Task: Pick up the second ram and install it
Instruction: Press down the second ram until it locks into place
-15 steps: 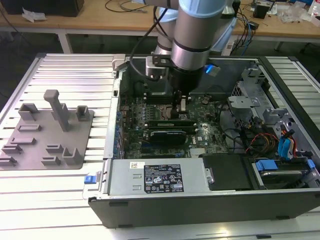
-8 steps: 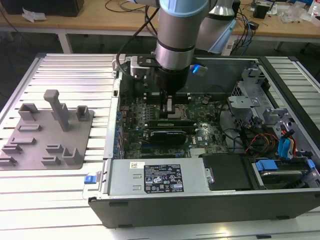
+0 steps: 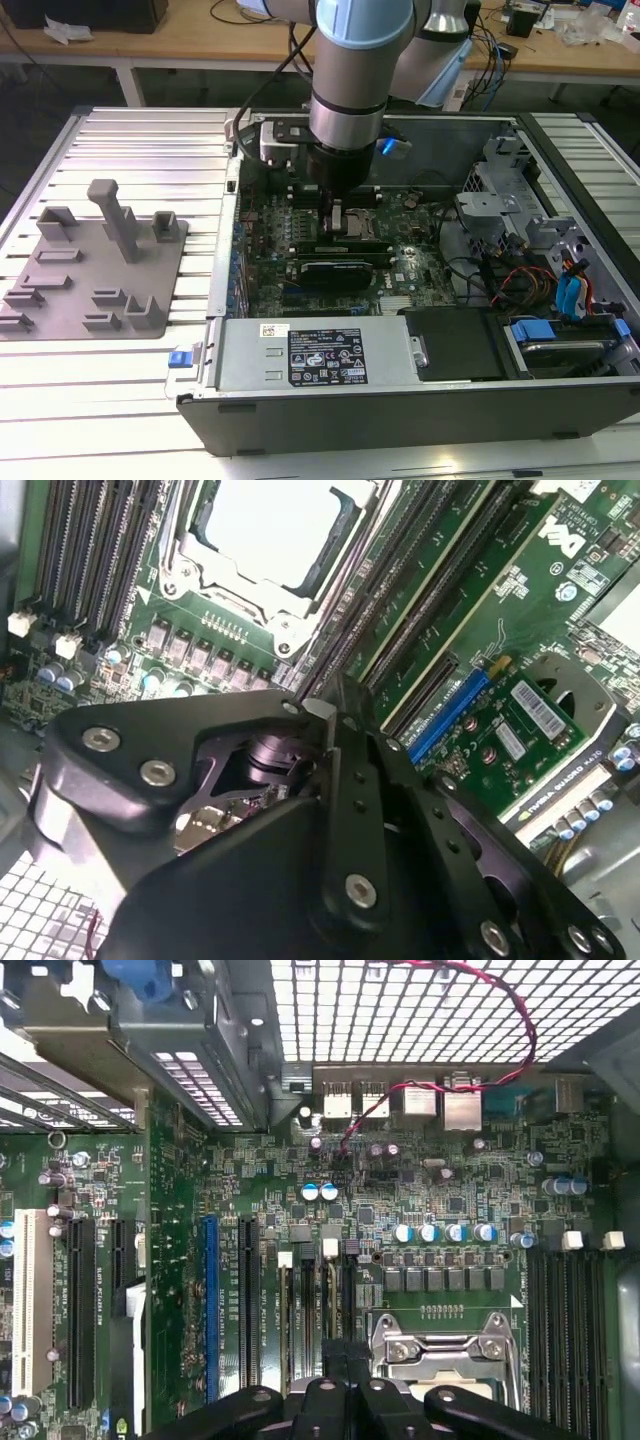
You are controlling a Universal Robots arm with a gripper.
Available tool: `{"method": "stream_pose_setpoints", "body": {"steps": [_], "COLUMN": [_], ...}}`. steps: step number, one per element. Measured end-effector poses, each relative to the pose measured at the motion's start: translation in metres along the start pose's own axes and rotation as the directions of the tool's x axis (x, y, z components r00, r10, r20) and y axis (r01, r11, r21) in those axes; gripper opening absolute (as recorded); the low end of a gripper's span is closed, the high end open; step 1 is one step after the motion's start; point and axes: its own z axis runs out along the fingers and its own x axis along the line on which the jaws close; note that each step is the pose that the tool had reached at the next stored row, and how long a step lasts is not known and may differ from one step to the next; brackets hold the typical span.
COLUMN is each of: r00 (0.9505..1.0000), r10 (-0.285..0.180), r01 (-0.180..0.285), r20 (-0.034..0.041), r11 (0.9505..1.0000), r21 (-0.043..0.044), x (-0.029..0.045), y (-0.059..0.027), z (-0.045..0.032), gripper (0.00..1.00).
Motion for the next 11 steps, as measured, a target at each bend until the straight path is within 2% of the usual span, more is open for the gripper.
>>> {"method": "stream_pose_setpoints", "body": {"steps": [11], "r00": [1.0000], "r10": [0.000], "r01": [0.000], "r20": [0.0002], "r11": [1.0000], "r21": [0.0000], "x": [0.0001], "y": [-0.0001], "z": [0.0061], "gripper": [0.08]}}
